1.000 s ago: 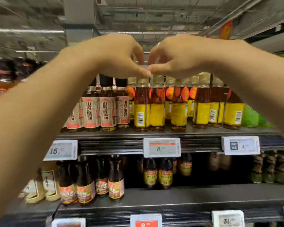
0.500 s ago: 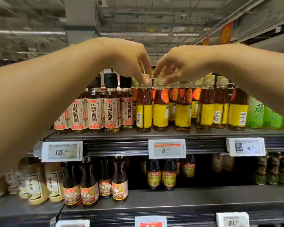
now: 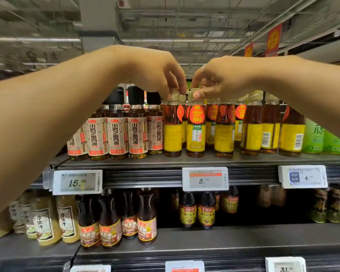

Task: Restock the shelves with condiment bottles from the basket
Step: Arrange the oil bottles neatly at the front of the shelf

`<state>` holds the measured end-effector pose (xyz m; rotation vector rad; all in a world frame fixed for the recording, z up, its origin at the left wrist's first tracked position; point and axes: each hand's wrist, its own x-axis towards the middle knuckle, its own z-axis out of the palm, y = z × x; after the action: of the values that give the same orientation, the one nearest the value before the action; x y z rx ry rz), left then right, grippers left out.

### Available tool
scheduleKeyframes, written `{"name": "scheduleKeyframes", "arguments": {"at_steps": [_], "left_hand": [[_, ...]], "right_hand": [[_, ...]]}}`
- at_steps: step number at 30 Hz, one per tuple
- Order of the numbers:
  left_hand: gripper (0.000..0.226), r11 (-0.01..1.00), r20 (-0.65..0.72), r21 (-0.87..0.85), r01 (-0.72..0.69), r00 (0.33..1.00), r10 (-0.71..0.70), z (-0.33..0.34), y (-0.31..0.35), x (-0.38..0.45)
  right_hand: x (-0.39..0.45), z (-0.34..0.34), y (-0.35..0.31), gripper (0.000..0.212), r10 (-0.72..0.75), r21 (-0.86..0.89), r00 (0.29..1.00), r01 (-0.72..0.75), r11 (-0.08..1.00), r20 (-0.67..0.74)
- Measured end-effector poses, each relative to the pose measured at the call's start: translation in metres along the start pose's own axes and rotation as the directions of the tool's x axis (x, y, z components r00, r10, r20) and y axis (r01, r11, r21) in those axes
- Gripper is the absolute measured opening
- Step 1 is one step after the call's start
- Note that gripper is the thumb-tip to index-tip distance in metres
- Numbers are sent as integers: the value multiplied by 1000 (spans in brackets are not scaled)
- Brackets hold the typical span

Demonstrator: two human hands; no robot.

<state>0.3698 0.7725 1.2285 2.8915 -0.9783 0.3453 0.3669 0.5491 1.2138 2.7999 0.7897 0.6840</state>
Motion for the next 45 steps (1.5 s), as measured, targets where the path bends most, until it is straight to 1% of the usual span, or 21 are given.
{"name": "scheduleKeyframes", "arguments": {"at_steps": [2, 3, 4, 6, 7, 9, 11, 13, 15, 17, 20, 22, 25, 27, 31, 35, 38, 42, 45], "left_hand": [[36, 998, -1, -57, -2, 1000, 2, -1, -1, 0], [30, 999, -17, -53, 3, 1000, -4, -1, -1, 0], [29, 1000, -40, -17, 12, 999, -13, 0, -1, 0], [36, 993, -93, 113, 37, 995, -26, 1, -1, 1], [34, 986, -109, 162, 41, 994, -24, 2, -1, 2], [22, 983, -111, 183, 18, 994, 3, 3, 0, 2], [17, 993, -86, 120, -5, 996, 16, 3, -1, 1], [23, 999, -71, 42, -22, 997, 25, 3, -4, 0], [30, 999, -78, 3, -44, 996, 44, 5, -6, -1], [32, 998, -81, -25, -59, 995, 56, 7, -7, -1], [37, 997, -90, -18, -79, 993, 78, 12, -6, -2], [44, 995, -103, 30, -91, 990, 93, 15, -5, -1], [43, 990, -115, 87, -107, 986, 117, 17, -4, 1], [41, 990, -99, 84, -110, 988, 118, 14, -6, 1], [38, 994, -77, 58, -91, 992, 95, 10, -9, 2], [38, 996, -42, -12, -93, 995, 92, 8, -11, 4], [45, 994, -39, -60, -86, 996, 84, 8, -12, 5], [50, 987, -43, -142, -79, 996, 74, 10, -13, 3], [50, 987, -47, -144, -69, 997, 62, 11, -12, 2]], "right_hand": [[-2, 1, 1, 48, -6, 36, 1000, 5, 999, 25], [-3, 2, 1, 50, -12, 56, 999, 10, 998, 43], [-5, 2, 2, 52, -17, 78, 998, 13, 997, 59], [-7, 3, 3, 52, -25, 120, 997, 16, 993, 70], [-8, 4, 4, 50, -32, 134, 998, 23, 991, 61], [-8, 7, 5, 46, -46, 139, 999, 41, 989, 28], [-8, 10, 4, 45, -48, 136, 999, 49, 990, -7], [-8, 13, 3, 43, -44, 146, 999, 48, 988, -29], [-8, 13, 3, 44, -33, 165, 999, 39, 986, -39], [-9, 12, 3, 49, -23, 178, 999, 30, 984, -36], [-11, 12, 3, 69, 2, 198, 1000, -3, 980, 4], [-11, 14, 2, 76, 20, 200, 1000, -24, 979, 21], [-5, 14, 1, 76, 52, 242, 998, -60, 968, 37], [1, 9, 0, 77, 75, 269, 994, -95, 959, 83], [16, 0, -8, 86, 97, 249, 982, -136, 959, 164], [23, 3, -11, 81, 80, 226, 989, -107, 968, 128], [22, 7, -8, 84, 100, 258, 990, -122, 958, 98], [20, 8, -8, 82, 92, 243, 991, -114, 963, 100], [19, 6, -11, 85, 87, 222, 991, -108, 969, 102]]}}
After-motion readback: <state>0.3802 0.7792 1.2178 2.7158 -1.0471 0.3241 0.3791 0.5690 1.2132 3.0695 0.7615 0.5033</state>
